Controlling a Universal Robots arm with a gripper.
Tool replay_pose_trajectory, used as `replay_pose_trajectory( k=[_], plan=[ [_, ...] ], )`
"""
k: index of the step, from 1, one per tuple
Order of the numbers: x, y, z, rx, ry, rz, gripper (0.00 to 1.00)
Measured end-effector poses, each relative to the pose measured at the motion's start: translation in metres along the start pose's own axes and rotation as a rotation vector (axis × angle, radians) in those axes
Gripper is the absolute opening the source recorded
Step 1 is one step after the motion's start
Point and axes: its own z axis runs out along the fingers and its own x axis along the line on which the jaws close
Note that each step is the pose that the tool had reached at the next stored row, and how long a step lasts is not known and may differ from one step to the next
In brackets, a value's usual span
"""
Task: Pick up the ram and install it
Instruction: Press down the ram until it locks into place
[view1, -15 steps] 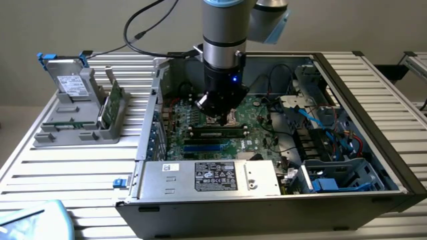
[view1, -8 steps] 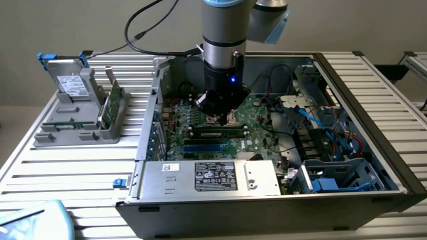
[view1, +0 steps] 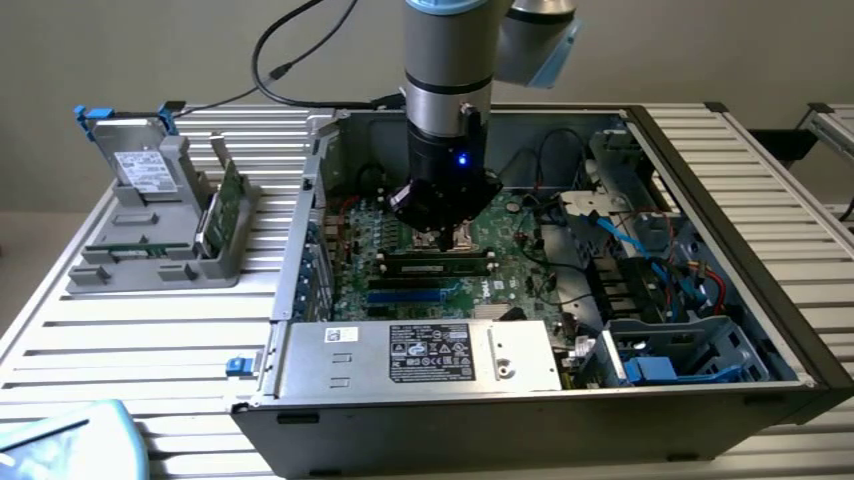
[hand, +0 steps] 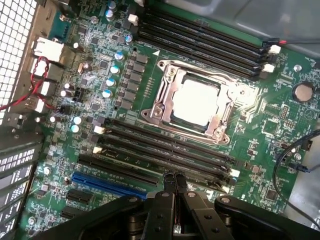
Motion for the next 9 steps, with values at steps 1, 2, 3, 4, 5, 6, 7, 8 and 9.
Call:
replay_pose_trajectory(
  k=[1,2,3,4,5,6,7,8,9],
  plan=[
    [0.0000,0.0000,0.0000,-0.0004,-0.0005,0.013,0.11],
    [0.0000,0.0000,0.0000,-0.0006,-0.0010,0.025,0.11],
    [0.0001,0.0000,0.0000,-0.0009,-0.0014,0.038,0.11],
    [0.0001,0.0000,0.0000,-0.0011,-0.0018,0.050,0.11],
    [0.0001,0.0000,0.0000,-0.0014,-0.0021,0.063,0.11],
    [0.0001,0.0000,0.0000,-0.0018,-0.0025,0.075,0.11],
    [0.0002,0.0001,0.0000,-0.0022,-0.0029,0.087,0.11],
    [0.0002,0.0001,0.0000,-0.0026,-0.0032,0.101,0.11],
    [0.0002,0.0001,0.0000,-0.0029,-0.0035,0.113,0.11]
  ],
)
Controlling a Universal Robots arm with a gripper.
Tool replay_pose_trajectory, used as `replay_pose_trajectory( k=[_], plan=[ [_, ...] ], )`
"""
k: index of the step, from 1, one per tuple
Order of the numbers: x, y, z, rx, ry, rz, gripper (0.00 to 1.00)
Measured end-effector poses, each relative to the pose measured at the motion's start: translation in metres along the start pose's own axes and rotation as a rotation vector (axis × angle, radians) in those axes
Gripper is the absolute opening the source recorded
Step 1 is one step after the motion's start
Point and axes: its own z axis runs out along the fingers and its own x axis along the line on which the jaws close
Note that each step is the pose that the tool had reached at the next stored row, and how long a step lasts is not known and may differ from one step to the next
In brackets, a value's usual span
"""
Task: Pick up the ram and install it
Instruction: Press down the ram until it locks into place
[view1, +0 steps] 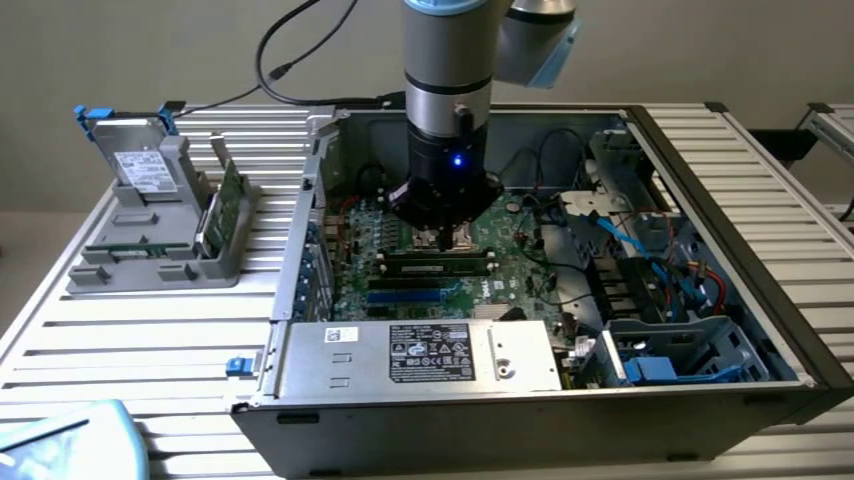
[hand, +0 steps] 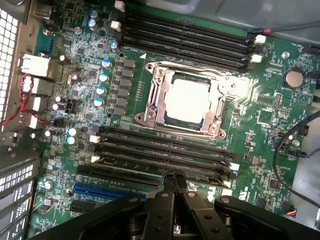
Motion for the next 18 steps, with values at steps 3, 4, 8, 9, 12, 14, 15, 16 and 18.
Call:
replay_pose_trajectory(
  k=[3,4,8,9,12,14,15,16,18],
  plan=[
    [0.0001,0.0000,0.0000,-0.0010,-0.0011,0.038,0.11],
    [0.0001,0.0000,0.0000,-0.0014,-0.0015,0.051,0.11],
    [0.0003,0.0000,0.0000,-0.0027,-0.0029,0.102,0.11],
    [0.0003,0.0000,0.0000,-0.0029,-0.0032,0.115,0.11],
    [0.0004,0.0001,0.0000,-0.0037,-0.0043,0.153,0.11],
    [0.0006,0.0001,0.0000,-0.0034,-0.0049,0.177,0.11],
    [0.0009,0.0002,0.0000,-0.0033,-0.0050,0.181,0.11],
    [0.0009,0.0002,0.0000,-0.0032,-0.0050,0.181,0.11],
    [0.0008,0.0001,0.0000,-0.0031,-0.0051,0.183,0.11]
  ],
)
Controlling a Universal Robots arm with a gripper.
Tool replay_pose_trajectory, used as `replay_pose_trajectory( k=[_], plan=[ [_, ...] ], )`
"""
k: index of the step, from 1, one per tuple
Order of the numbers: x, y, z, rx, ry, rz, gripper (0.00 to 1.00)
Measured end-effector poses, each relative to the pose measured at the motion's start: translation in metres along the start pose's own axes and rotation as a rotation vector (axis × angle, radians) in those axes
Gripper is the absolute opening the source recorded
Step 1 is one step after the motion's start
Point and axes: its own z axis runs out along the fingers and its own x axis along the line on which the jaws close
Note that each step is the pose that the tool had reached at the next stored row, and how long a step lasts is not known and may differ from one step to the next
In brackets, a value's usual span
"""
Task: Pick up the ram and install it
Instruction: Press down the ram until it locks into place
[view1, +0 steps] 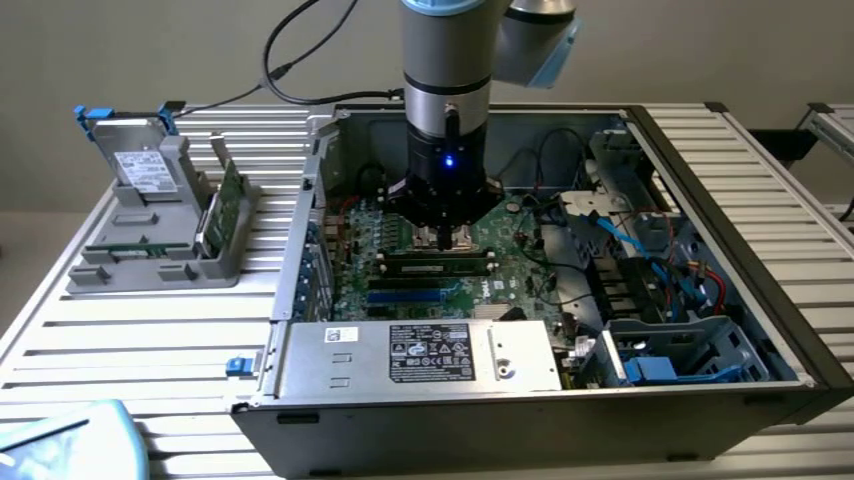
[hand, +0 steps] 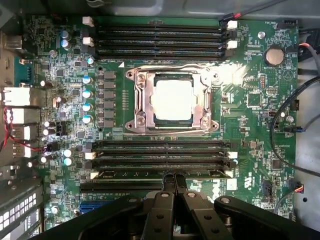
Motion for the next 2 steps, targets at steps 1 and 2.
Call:
replay_pose_trajectory(
  k=[1,2],
  plan=[
    [0.0000,0.0000,0.0000,0.0000,0.0000,0.000,0.11],
    [0.0000,0.0000,0.0000,0.0001,0.0000,0.000,0.11]
  ],
)
